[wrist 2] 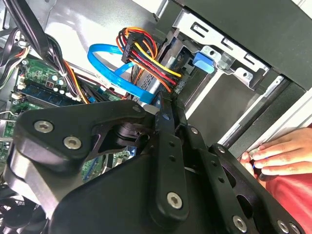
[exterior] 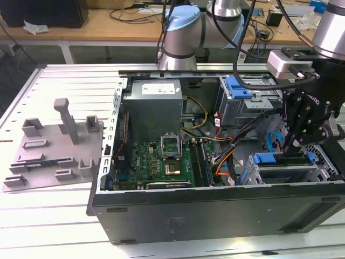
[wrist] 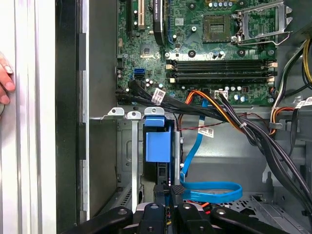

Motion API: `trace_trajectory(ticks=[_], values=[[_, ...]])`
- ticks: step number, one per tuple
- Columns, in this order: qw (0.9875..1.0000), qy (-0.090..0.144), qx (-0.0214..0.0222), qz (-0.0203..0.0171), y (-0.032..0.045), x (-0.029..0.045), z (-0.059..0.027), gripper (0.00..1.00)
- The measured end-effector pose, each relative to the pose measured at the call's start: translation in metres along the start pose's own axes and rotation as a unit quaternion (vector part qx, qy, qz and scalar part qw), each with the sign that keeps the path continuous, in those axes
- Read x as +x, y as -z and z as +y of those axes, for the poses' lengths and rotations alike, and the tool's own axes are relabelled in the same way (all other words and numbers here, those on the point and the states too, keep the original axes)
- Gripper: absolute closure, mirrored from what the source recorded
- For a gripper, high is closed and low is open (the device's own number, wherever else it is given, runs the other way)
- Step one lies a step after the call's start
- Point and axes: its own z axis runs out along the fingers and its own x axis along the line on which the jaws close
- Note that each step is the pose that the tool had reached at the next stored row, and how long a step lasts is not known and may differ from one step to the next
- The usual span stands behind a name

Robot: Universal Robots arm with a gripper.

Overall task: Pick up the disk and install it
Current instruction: 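Insert the second disk wire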

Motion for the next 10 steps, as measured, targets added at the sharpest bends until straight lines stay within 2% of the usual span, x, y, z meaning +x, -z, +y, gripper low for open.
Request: trace_trajectory(ticks=[10], values=[[1.0000, 0.002, 0.0003, 0.0000, -0.0028, -0.0003, 0.0000, 0.84]])
